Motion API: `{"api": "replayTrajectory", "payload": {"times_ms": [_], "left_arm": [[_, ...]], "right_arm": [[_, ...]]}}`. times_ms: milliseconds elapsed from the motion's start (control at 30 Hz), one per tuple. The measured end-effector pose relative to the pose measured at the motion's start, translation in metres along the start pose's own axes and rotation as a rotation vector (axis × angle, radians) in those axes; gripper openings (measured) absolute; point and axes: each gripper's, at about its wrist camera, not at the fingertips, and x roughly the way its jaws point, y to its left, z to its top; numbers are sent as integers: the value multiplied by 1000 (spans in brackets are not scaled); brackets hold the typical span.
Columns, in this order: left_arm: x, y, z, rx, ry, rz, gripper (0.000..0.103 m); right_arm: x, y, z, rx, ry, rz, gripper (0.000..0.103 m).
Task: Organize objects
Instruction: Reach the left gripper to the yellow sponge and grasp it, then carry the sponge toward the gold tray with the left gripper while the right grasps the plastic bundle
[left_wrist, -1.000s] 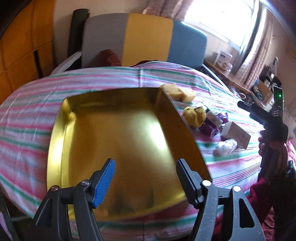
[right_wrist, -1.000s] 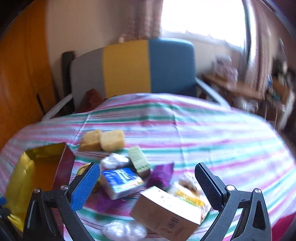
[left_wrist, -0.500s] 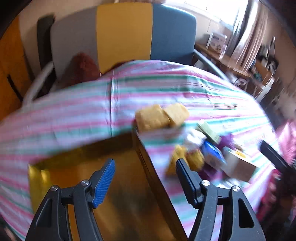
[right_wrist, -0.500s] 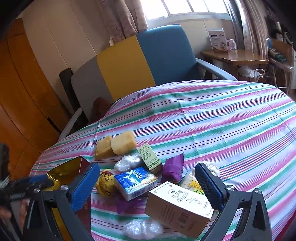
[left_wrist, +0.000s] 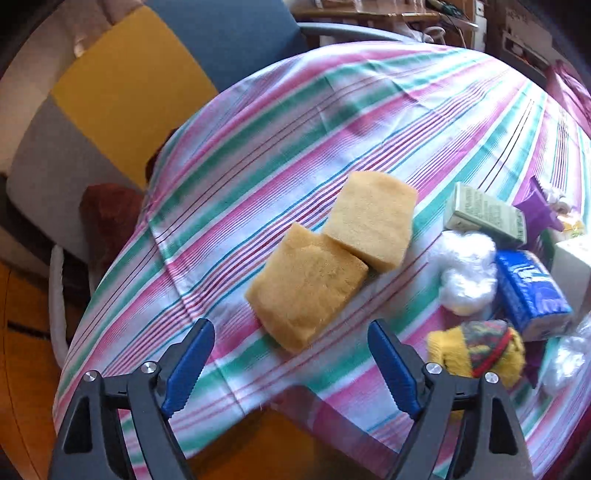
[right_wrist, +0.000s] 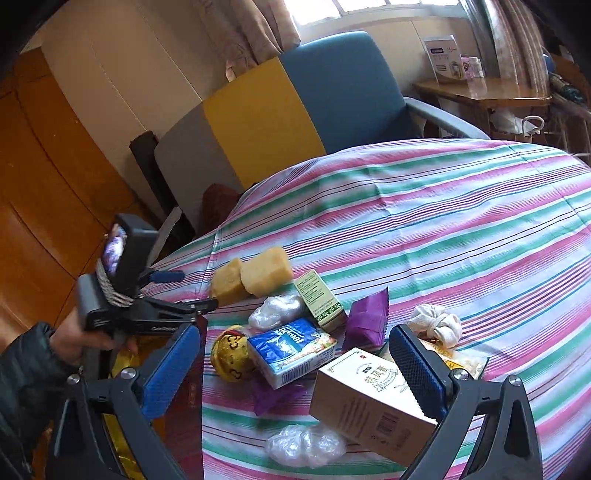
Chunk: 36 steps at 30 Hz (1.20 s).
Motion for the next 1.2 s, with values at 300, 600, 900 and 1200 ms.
{"api": "replayTrajectory", "payload": {"times_ms": [300,600,900,1200], "left_arm": [[26,2,6,-13,2,-68,62],[-35,11,-37,-204,-144,-107,58],[-116,9,-105,-401,-263,-138,59],[-143,27,-245,-709,-239,-133,59]], "right_arm": [[11,0,-3,-6,49,8,103],[12,2,-3,-29,55,-27,103],[19,5,-7,-70,73,-88,103],[23,14,-10,-139,71,-111,102]]}}
